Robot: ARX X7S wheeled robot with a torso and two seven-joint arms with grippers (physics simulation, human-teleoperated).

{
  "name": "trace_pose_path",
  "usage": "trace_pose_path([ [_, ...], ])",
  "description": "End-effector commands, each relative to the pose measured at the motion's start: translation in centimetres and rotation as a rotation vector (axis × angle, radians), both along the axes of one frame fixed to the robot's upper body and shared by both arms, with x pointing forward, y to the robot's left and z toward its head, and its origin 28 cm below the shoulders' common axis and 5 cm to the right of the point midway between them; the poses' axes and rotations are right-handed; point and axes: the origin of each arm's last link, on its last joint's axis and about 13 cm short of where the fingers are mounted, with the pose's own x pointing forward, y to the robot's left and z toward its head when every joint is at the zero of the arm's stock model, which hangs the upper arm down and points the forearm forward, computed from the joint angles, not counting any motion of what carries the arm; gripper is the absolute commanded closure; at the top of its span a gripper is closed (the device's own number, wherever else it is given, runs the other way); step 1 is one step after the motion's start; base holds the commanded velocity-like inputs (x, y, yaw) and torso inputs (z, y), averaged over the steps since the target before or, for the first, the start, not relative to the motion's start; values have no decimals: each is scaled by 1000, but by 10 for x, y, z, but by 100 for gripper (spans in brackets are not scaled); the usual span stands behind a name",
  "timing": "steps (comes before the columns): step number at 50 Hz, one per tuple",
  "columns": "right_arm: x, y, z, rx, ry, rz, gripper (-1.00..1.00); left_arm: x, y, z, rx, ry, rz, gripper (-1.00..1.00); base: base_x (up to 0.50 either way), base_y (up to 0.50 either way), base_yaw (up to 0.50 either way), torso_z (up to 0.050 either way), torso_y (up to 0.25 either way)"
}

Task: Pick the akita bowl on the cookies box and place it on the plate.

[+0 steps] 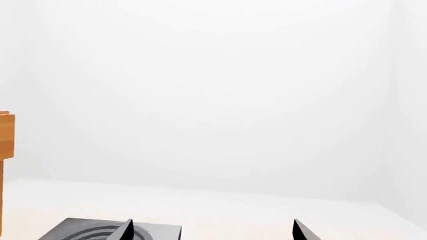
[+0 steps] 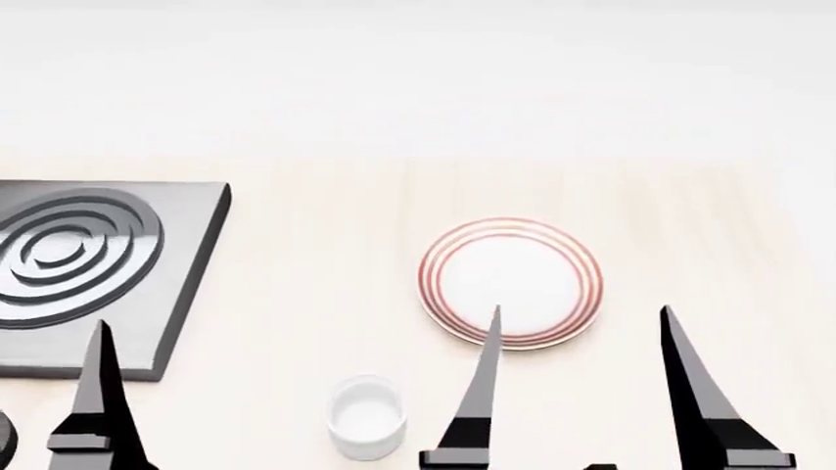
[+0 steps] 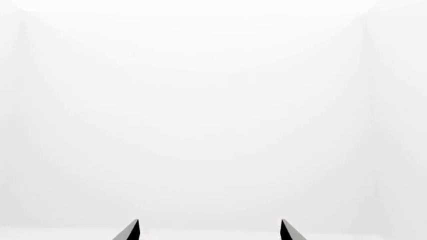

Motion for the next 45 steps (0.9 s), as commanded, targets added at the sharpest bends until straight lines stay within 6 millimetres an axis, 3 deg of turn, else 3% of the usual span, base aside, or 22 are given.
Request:
trace_pose_path([
  [1,3,-3,0,-6,-1,-26,-100,4,0,-6,4,30,-34,-100,500,0,0,49,0],
  [7,3,-4,0,-3,6,-33,-100,3,0,-6,7,28,-34,-100,478,0,0,50,0],
  [36,3,-3,-1,-7,-2,-33,-100,3,1,-5,19,27,-24,-100,0,0,0,49,0],
  [45,3,-2,0,-9,0,-31,-100,2,-1,-6,69,12,-18,-100,0,0,0,41,-183],
])
